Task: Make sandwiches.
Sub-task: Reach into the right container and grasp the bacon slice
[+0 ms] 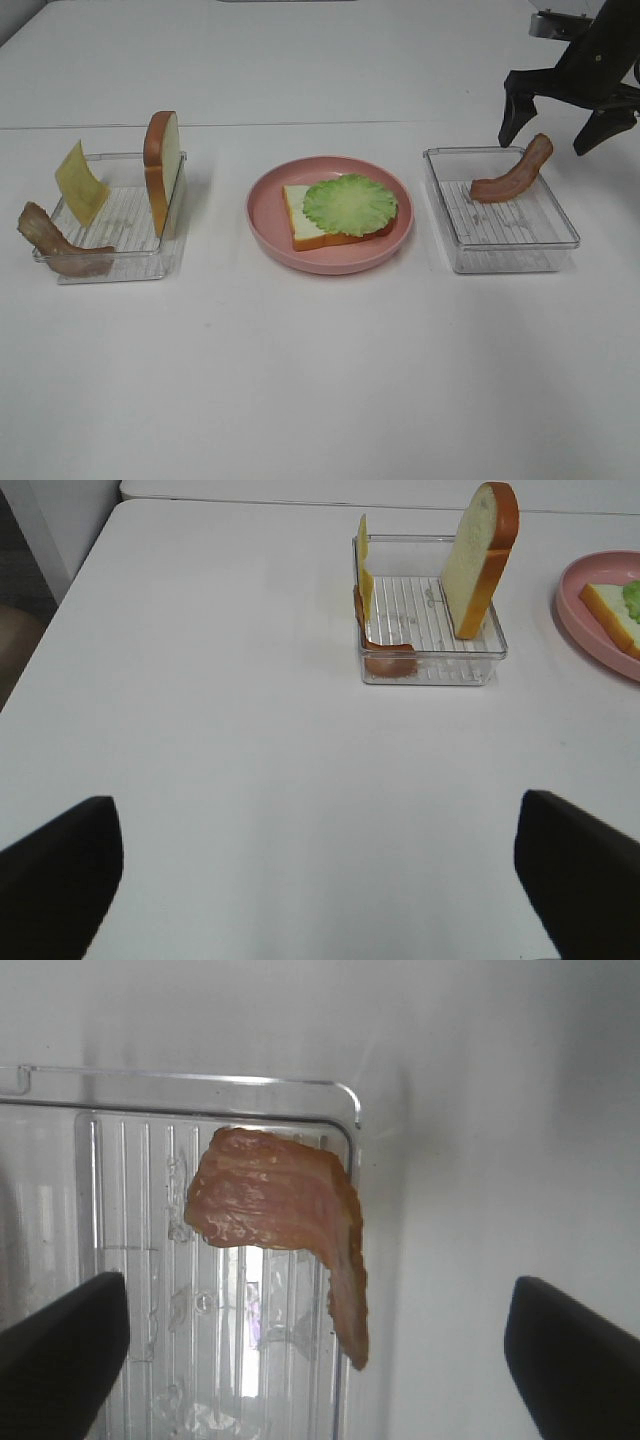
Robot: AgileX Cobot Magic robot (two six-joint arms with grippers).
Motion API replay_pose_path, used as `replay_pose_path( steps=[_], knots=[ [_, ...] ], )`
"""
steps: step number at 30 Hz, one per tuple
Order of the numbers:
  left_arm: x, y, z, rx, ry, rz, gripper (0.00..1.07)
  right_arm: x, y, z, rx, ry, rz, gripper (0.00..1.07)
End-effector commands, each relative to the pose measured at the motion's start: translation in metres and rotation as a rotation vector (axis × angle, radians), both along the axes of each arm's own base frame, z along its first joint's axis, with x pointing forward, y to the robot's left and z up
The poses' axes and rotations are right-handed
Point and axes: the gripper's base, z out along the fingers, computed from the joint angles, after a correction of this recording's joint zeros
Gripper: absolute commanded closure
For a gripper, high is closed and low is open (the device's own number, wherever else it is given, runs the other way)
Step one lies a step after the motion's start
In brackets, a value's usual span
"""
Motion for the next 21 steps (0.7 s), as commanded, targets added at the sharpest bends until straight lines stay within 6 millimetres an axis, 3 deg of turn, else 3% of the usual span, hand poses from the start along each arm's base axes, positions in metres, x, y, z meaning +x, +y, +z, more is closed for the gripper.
replay_pose_path(
  steps=[1,8,11,13,16,18,19,20,21],
  knots=[
    [-0.0006,-0.0006,-0.0005,-0.005,-0.01,-0.002,0.06,0.0038,0.0004,-0.0088,0.021,-0.007,0.015,0.09],
    [-0.0006,-0.0006,-0.0005,-0.005,-0.01,-0.002,0.06,0.0068,0.0001,-0.0119,0.018,-0.029,0.012,0.13],
    [-0.0006,-0.0006,-0.0005,-0.005,-0.01,-0.002,0.06,0.0078,0.0,-0.0123,0.017,-0.039,0.01,0.19],
    [-0.0006,-0.0006,-0.0005,-0.005,-0.01,-0.002,0.06,0.0081,-0.0001,-0.0157,0.018,-0.031,0.008,0.29],
    [-0.0006,-0.0006,-0.0005,-0.005,-0.01,-0.002,0.06,0.0081,-0.0001,-0.0162,0.018,-0.03,0.005,0.33],
    [-0.0006,-0.0006,-0.0005,-0.005,-0.01,-0.002,0.06,0.008,0.0,-0.0188,0.021,-0.02,-0.004,0.59],
    [-0.0006,-0.0006,-0.0005,-0.005,-0.01,-0.002,0.06,0.008,0.0,-0.0188,0.021,-0.02,-0.004,0.59],
    [-0.0006,-0.0006,-0.0005,-0.005,-0.01,-0.002,0.06,0.008,0.0,-0.0188,0.021,-0.019,-0.008,0.69],
    [-0.0006,-0.0006,-0.0005,-0.005,-0.01,-0.002,0.06,0.008,0.0,-0.0188,0.021,-0.019,-0.008,0.69]
  ],
)
